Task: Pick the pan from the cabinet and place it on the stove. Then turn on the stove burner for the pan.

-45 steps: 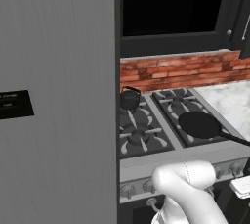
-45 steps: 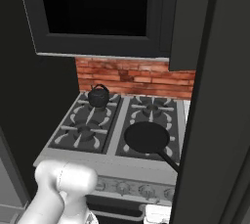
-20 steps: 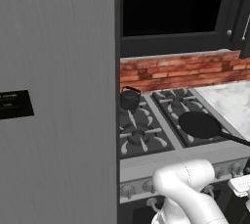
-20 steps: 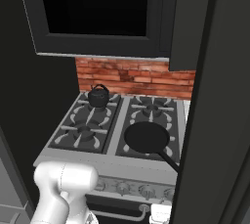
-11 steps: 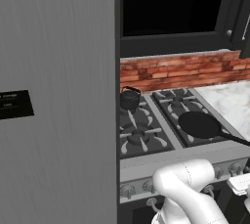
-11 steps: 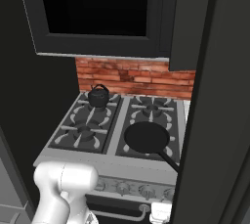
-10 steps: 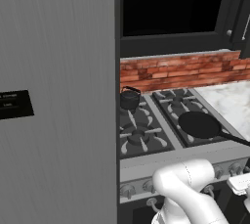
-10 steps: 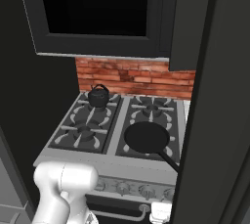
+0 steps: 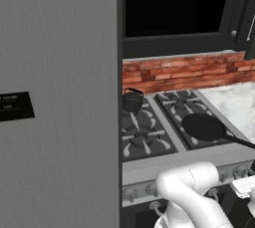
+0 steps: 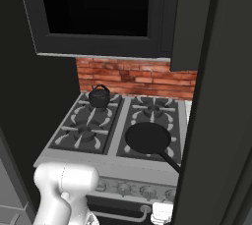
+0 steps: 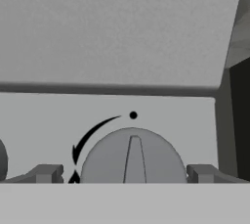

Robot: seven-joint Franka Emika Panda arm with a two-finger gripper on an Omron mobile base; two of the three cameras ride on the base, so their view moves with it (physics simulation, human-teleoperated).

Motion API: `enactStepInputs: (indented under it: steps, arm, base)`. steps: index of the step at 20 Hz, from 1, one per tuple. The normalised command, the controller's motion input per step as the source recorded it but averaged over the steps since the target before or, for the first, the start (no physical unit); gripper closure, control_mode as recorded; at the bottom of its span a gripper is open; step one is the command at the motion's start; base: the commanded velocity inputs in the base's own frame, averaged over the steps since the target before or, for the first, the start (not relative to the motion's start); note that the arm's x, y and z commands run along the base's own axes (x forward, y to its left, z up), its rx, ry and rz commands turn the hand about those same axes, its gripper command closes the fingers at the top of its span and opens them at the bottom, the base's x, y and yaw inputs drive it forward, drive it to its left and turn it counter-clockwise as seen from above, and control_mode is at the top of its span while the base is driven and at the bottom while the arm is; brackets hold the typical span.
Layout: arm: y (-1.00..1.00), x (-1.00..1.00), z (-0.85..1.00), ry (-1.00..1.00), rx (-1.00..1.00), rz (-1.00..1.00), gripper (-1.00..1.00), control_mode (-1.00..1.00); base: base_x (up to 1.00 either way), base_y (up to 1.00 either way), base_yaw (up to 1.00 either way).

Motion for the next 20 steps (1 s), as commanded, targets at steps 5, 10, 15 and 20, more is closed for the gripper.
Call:
enactStepInputs:
  steps: [5,10,15,20]
  arm:
    - [0.00,0.09,-0.02,-0.01,0.01,0.00,-1.00,-1.00]
    - [0.00,0.15,0.00,0.00,0.01,0.00,-1.00,-1.00]
    - [0.00,0.12,-0.03,0.00,0.00,0.00,1.00,-1.00]
    - [0.00,0.08,-0.02,0.00,0.00,0.00,1.00,-1.00]
  base:
    - [0.00,0.00,0.00]
    - [0.00,0.00,0.00]
    - [0.00,0.00,0.00]
    - [0.00,0.00,0.00]
